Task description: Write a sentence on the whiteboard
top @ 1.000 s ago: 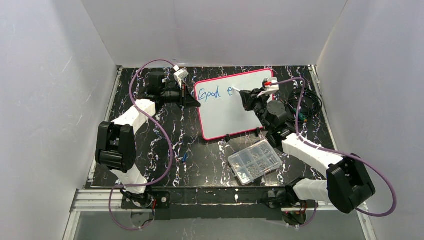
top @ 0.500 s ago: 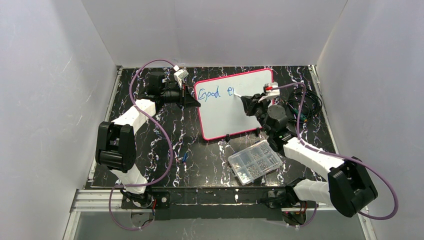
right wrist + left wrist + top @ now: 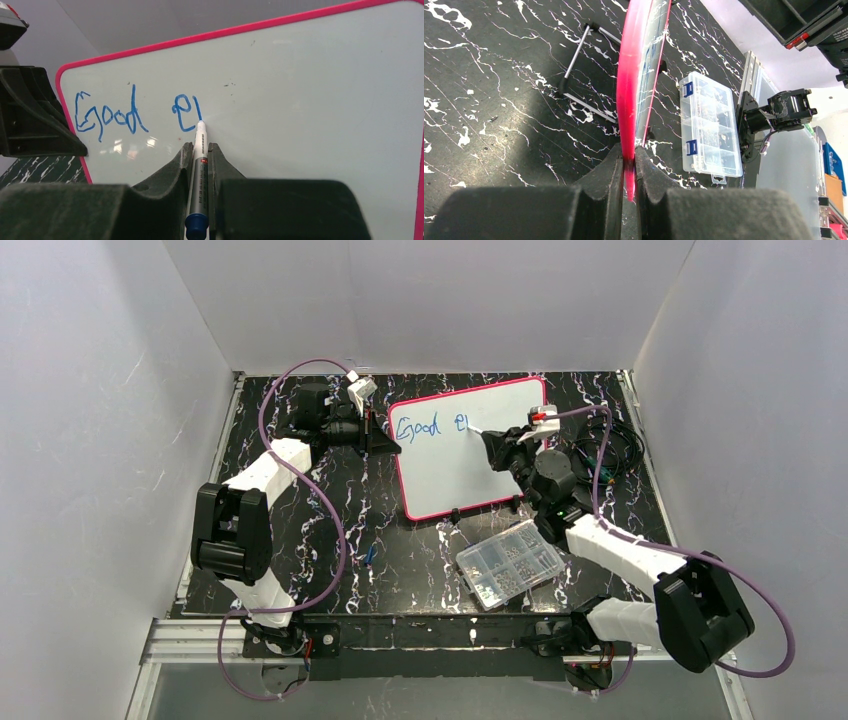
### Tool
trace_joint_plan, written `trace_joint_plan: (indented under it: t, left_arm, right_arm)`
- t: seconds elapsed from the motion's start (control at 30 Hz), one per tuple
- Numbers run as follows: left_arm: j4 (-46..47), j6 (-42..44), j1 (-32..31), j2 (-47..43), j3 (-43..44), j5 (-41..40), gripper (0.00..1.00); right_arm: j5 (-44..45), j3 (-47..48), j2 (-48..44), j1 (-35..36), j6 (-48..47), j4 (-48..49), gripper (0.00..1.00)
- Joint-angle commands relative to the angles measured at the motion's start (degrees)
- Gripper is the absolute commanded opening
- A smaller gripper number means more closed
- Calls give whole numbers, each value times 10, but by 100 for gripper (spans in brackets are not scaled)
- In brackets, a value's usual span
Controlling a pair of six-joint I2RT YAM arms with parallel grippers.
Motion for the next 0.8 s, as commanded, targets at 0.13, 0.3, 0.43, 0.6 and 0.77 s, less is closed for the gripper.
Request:
trace_joint_plan:
  t: [0.13,0.3,0.43,0.6,0.77]
  left_arm:
    - [1,5,0,-36,9,22,0]
    - [1,6,0,-36,10,22,0]
    - [1,6,0,-36,10,22,0]
    - [1,5,0,-36,10,22,0]
    - [1,5,0,-36,11,23,0]
  right_arm:
    - [34,47,18,0,-9,53,1]
    - [64,42,16,-1,-18,52,1]
    - [72,32,4,0,-19,37,1]
    - [56,17,-4,-1,-15,20,1]
    - [45,-7,-14,0,-4,10,1]
